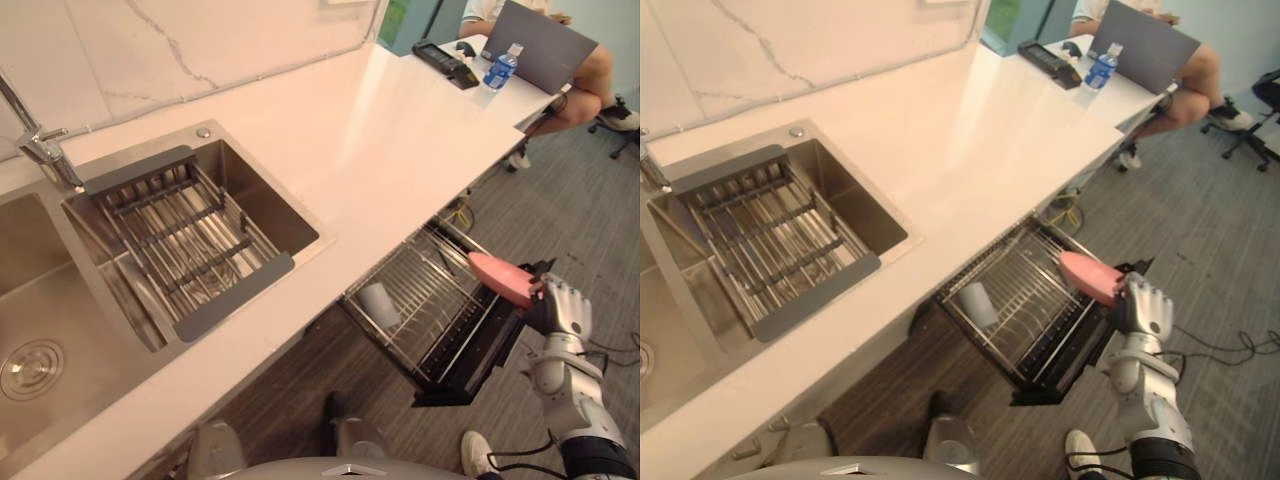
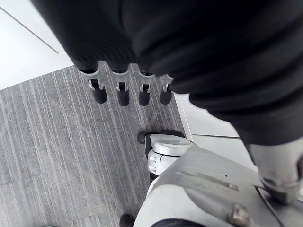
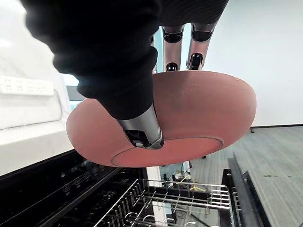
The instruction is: Walk over to the sink, pick up the cup, carry it to the dishwasher, place the cup inside the dishwasher, then close the dishwasher door
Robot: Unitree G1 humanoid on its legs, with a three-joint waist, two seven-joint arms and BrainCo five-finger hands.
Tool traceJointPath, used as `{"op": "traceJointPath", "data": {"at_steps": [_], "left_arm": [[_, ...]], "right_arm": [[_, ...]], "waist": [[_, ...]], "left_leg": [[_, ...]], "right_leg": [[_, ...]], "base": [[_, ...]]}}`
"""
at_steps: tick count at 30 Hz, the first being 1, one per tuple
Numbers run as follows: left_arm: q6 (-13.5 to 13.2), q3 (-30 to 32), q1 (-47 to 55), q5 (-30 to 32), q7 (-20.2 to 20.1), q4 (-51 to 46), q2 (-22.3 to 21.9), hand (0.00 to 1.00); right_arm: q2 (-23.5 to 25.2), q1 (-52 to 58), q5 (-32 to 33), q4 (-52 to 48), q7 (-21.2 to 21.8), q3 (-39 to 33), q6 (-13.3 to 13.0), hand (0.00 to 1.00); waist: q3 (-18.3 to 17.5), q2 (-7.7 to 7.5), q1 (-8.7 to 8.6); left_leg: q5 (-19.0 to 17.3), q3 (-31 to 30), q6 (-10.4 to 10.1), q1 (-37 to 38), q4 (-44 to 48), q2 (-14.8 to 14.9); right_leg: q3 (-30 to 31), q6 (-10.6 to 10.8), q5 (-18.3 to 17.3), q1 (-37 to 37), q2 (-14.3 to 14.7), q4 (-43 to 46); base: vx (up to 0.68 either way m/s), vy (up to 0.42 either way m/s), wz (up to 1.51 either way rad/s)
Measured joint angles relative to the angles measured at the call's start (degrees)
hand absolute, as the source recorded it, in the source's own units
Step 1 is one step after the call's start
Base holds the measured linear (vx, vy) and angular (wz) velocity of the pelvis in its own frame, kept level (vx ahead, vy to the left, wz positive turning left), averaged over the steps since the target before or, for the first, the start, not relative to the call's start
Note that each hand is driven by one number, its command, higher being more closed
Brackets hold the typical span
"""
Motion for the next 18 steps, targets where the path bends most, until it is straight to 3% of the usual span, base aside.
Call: {"op": "traceJointPath", "data": {"at_steps": [5, 12, 18], "left_arm": [[0.08, -0.66, -1.43, -0.08, -0.02, -0.82, -0.12, 0.0], [-0.12, -1.87, -5.58, -2.75, -0.58, -1.03, -0.04, 0.0], [-1.47, -3.98, -7.14, -5.14, -1.63, -0.52, -0.06, 0.0]], "right_arm": [[0.75, -2.64, 0.29, 5.37, -0.09, 2.59, 1.26, 1.0], [0.6, -12.77, 6.66, 11.98, -1.61, 4.24, 2.89, 1.0], [-1.76, -19.47, 10.9, 18.4, -3.67, 6.48, 3.87, 1.0]], "waist": [[2.1, 1.07, 1.15], [8.42, 3.16, 2.07], [11.48, 6.47, 2.38]], "left_leg": [[0.92, -2.03, -0.11, -2.02, -0.23, -0.43], [3.36, -3.84, 0.81, -5.75, -1.8, -2.79], [4.74, -4.94, 1.34, -9.72, -2.49, -4.02]], "right_leg": [[-1.81, 0.9, -0.65, -0.95, -0.45, 1.09], [-3.41, 2.21, 1.14, -3.92, -2.33, 0.65], [-4.67, 2.14, 2.24, -6.87, -3.09, -0.47]], "base": [[0.05, -0.035, 0.2], [0.02, 0.005, 0.2], [0.0, 0.014, 0.12]]}}
